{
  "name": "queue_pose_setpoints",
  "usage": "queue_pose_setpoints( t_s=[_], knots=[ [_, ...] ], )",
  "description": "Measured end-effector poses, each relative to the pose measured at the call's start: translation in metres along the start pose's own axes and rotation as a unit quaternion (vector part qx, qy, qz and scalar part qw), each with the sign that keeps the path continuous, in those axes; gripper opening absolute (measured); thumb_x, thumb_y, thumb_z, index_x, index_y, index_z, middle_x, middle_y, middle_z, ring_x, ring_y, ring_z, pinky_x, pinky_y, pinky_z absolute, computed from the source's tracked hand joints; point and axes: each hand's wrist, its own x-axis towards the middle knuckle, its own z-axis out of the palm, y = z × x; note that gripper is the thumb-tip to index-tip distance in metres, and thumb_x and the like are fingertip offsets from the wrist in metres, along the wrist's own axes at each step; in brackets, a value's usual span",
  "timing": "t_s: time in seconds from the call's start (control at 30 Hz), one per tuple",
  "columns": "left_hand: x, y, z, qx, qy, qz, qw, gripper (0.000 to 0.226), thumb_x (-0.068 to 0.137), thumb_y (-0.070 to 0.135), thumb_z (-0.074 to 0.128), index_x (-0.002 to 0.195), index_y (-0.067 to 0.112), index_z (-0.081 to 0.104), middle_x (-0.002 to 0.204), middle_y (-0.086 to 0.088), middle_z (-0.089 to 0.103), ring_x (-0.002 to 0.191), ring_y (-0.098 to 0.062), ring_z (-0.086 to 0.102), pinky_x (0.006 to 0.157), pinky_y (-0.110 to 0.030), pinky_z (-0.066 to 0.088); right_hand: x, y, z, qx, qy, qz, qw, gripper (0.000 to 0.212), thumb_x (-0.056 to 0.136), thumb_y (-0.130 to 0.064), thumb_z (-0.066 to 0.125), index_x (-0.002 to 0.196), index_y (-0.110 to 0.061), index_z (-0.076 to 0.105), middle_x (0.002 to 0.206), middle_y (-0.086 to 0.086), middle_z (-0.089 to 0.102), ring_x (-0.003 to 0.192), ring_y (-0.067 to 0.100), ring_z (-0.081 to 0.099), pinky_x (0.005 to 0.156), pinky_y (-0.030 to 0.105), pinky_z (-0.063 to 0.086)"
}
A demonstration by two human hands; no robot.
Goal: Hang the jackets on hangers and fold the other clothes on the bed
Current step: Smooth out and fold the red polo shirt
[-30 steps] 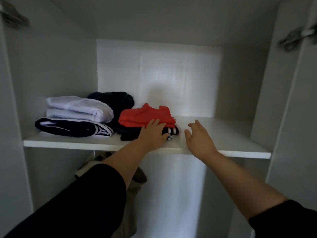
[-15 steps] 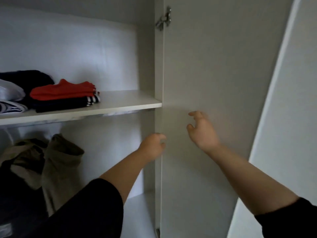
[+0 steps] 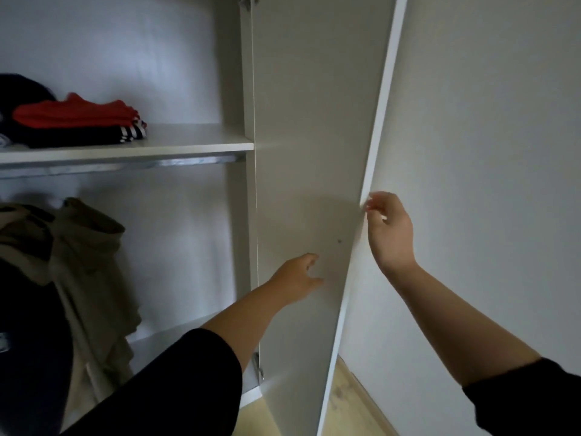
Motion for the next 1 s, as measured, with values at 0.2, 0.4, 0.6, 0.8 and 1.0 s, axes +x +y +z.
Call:
queue_pose_setpoints(
  t_s=[0.2, 0.4, 0.6, 0.8, 1.0],
  knots=[
    [-0.008, 0.001, 0.028, 0.092, 0.036, -0.059, 0.993, 0.106, 0.071, 0.064, 0.069, 0.151, 0.024, 0.013, 0.153, 0.002, 0.032, 0.134, -0.022, 0.040, 0.104, -0.034, 0.040, 0.000, 0.010, 0.002, 0.222, -0.173, 0.153, 0.947, 0.042, 0.085, 0.007, 0.031, 0.080, -0.005, 0.070, 0.080, 0.004, 0.074, 0.078, 0.018, 0.069, 0.073, 0.031, 0.055],
    [-0.059, -0.039, 0.039, -0.048, 0.257, -0.089, 0.961, 0.045, 0.086, 0.029, 0.064, 0.129, 0.021, 0.051, 0.114, 0.001, 0.066, 0.102, -0.021, 0.064, 0.082, -0.022, 0.049, -0.015, 0.000, 0.049, 0.190, -0.324, 0.084, 0.923, 0.039, 0.090, 0.005, 0.039, 0.087, -0.011, 0.074, 0.093, 0.004, 0.074, 0.090, 0.013, 0.070, 0.085, 0.021, 0.054],
    [-0.099, -0.098, -0.017, 0.009, 0.355, -0.168, 0.920, 0.019, 0.093, 0.023, 0.056, 0.089, 0.004, 0.058, 0.076, -0.010, 0.060, 0.076, -0.025, 0.061, 0.074, -0.030, 0.050, -0.049, -0.014, 0.146, 0.083, -0.408, -0.096, 0.904, 0.028, 0.088, 0.003, 0.053, 0.091, -0.019, 0.070, 0.085, -0.014, 0.067, 0.077, -0.010, 0.059, 0.072, 0.004, 0.041],
    [-0.107, -0.158, -0.090, 0.000, 0.373, -0.228, 0.899, 0.023, 0.091, 0.023, 0.057, 0.078, 0.006, 0.050, 0.074, -0.008, 0.056, 0.074, -0.026, 0.056, 0.069, -0.034, 0.046, -0.060, -0.049, 0.244, 0.087, -0.419, -0.134, 0.894, 0.015, 0.087, -0.005, 0.061, 0.083, -0.015, 0.072, 0.076, -0.008, 0.067, 0.076, 0.009, 0.065, 0.079, 0.024, 0.051],
    [-0.080, -0.228, -0.167, -0.043, 0.357, -0.247, 0.900, 0.020, 0.093, 0.021, 0.055, 0.107, 0.006, 0.060, 0.101, -0.008, 0.065, 0.093, -0.024, 0.062, 0.085, -0.036, 0.051, -0.057, -0.072, 0.343, 0.051, -0.411, -0.147, 0.898, 0.016, 0.088, -0.004, 0.059, 0.084, -0.012, 0.073, 0.079, -0.006, 0.066, 0.079, 0.014, 0.063, 0.082, 0.032, 0.053]
  ],
)
